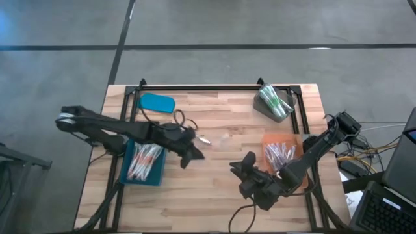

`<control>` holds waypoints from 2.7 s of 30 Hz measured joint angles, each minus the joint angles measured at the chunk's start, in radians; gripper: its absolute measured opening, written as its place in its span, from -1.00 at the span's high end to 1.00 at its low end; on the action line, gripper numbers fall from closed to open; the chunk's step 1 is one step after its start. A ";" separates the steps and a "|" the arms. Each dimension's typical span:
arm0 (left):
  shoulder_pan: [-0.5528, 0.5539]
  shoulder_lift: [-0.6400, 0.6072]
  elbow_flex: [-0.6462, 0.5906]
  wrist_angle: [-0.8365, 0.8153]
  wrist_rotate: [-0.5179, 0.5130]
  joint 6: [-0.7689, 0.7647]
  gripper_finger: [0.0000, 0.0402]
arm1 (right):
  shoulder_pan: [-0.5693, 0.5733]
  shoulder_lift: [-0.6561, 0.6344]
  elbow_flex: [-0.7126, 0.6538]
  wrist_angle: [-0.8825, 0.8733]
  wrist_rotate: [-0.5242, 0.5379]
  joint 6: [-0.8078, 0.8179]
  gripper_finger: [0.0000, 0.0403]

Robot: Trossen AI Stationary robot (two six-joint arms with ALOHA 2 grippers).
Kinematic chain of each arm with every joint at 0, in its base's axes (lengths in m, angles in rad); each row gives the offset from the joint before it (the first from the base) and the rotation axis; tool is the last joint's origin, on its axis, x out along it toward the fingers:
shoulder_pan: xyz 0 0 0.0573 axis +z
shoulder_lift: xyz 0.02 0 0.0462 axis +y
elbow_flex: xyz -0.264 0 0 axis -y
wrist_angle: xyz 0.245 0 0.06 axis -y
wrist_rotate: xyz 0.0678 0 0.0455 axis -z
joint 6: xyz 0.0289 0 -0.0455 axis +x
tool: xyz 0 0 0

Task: Pick & Place Toothbrushes
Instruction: Put the orange toothbrush into the blue bin

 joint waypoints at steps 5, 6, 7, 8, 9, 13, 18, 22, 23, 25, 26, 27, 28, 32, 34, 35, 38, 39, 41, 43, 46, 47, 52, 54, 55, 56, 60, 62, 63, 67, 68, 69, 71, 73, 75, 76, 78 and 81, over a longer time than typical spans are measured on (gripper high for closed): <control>-0.011 -0.161 0.000 -0.250 -0.239 0.022 0.88 | -0.001 -0.002 0.000 -0.002 0.006 0.102 0.13; -0.016 -0.188 -0.001 -0.290 -0.277 0.021 0.88 | -0.001 -0.002 0.000 -0.007 0.008 0.127 0.11; -0.022 -0.216 -0.001 -0.323 -0.313 0.020 0.88 | -0.001 -0.002 0.000 -0.017 0.013 0.155 0.09; -0.031 -0.243 -0.002 -0.357 -0.347 0.014 0.88 | -0.001 -0.002 0.000 -0.029 0.019 0.182 0.07; -0.041 -0.266 -0.002 -0.390 -0.383 0.004 0.88 | -0.001 -0.002 0.000 -0.044 0.023 0.214 0.06; -0.091 -0.351 -0.002 -0.499 -0.524 -0.048 0.88 | -0.003 -0.004 0.000 -0.122 0.079 0.379 0.02; -0.170 -0.401 -0.002 -0.635 -0.652 -0.158 0.88 | -0.008 -0.019 0.000 -0.272 0.124 0.613 -0.01; -0.238 -0.399 -0.003 -0.715 -0.692 -0.251 0.88 | -0.021 -0.036 0.000 -0.388 0.124 0.790 0.00; -0.252 -0.395 -0.003 -0.734 -0.699 -0.274 0.88 | -0.026 -0.039 0.001 -0.413 0.124 0.832 0.01; -0.280 -0.388 -0.003 -0.777 -0.708 -0.327 0.88 | -0.030 -0.048 0.002 -0.465 0.123 0.903 0.03; -0.294 -0.385 -0.003 -0.802 -0.708 -0.356 0.88 | -0.031 -0.052 0.002 -0.490 0.120 0.934 0.04; -0.307 -0.383 -0.003 -0.830 -0.709 -0.387 0.88 | -0.031 -0.054 0.002 -0.509 0.119 0.963 0.04; -0.319 -0.382 -0.003 -0.858 -0.710 -0.422 0.88 | -0.032 -0.057 0.002 -0.525 0.119 0.985 0.05; -0.370 -0.382 -0.003 -0.981 -0.711 -0.565 0.88 | -0.032 -0.067 0.002 -0.563 0.094 1.037 0.07; -0.398 -0.382 -0.003 -1.039 -0.711 -0.633 0.88 | -0.034 -0.070 0.002 -0.569 0.071 1.044 0.07; -0.412 -0.382 -0.003 -1.066 -0.711 -0.666 0.88 | -0.034 -0.070 0.002 -0.569 0.067 1.045 0.06; -0.456 -0.378 -0.010 -1.132 -0.711 -0.773 0.88 | -0.034 -0.070 0.002 -0.569 0.060 1.045 0.03; -0.472 -0.378 -0.018 -1.143 -0.711 -0.804 0.88 | -0.034 -0.070 0.002 -0.569 0.060 1.045 0.02; -0.504 -0.378 -0.037 -1.158 -0.709 -0.866 0.88 | -0.034 -0.070 0.002 -0.569 0.060 1.045 0.00; -0.532 -0.378 -0.060 -1.159 -0.707 -0.921 0.88 | -0.034 -0.070 0.002 -0.569 0.060 1.045 -0.02; -0.567 -0.377 -0.098 -1.166 -0.690 -0.994 0.87 | -0.034 -0.070 0.000 -0.570 0.060 1.045 -0.03; -0.576 -0.377 -0.111 -1.166 -0.681 -1.015 0.87 | -0.034 -0.070 0.000 -0.571 0.059 1.045 -0.03; -0.613 -0.377 -0.164 -1.166 -0.607 -1.098 0.88 | -0.037 -0.070 0.000 -0.572 0.043 1.045 -0.01; -0.622 -0.377 -0.181 -1.166 -0.581 -1.126 0.87 | -0.037 -0.070 0.000 -0.572 0.044 1.045 0.01; -0.626 -0.377 -0.189 -1.166 -0.563 -1.136 0.87 | -0.037 -0.070 0.000 -0.572 0.043 1.045 0.02; -0.628 -0.377 -0.197 -1.164 -0.545 -1.144 0.87 | -0.037 -0.070 0.000 -0.572 0.043 1.045 0.03; -0.636 -0.377 -0.230 -1.156 -0.495 -1.185 0.87 | -0.037 -0.070 0.000 -0.572 0.043 1.045 0.05; -0.637 -0.377 -0.251 -1.138 -0.477 -1.200 0.86 | -0.037 -0.070 0.000 -0.572 0.043 1.045 0.06; -0.637 -0.377 -0.262 -1.124 -0.466 -1.207 0.86 | -0.036 -0.071 0.000 -0.572 0.043 1.045 0.06; -0.637 -0.377 -0.303 -1.075 -0.436 -1.218 0.86 | -0.037 -0.071 0.000 -0.572 0.043 1.045 0.03; -0.637 -0.377 -0.309 -1.068 -0.435 -1.222 0.86 | -0.037 -0.071 0.000 -0.572 0.043 1.045 0.01; -0.637 -0.377 -0.316 -1.062 -0.430 -1.223 0.86 | -0.036 -0.071 0.000 -0.572 0.044 1.045 0.00; -0.637 -0.377 -0.329 -1.054 -0.417 -1.222 0.86 | -0.036 -0.071 0.000 -0.572 0.043 1.049 -0.02; -0.637 -0.377 -0.342 -1.040 -0.407 -1.221 0.86 | -0.036 -0.071 0.000 -0.572 0.044 1.066 -0.03; -0.637 -0.374 -0.350 -1.030 -0.401 -1.221 0.86 | -0.037 -0.071 0.000 -0.573 0.044 1.075 -0.04; -0.637 -0.372 -0.351 -1.029 -0.399 -1.222 0.86 | -0.037 -0.071 0.000 -0.573 0.044 1.075 -0.05; -0.637 -0.371 -0.353 -1.027 -0.396 -1.222 0.85 | -0.037 -0.071 0.000 -0.573 0.044 1.075 -0.05; -0.637 -0.372 -0.355 -1.019 -0.391 -1.213 0.80 | -0.037 -0.071 0.000 -0.573 0.044 1.078 -0.04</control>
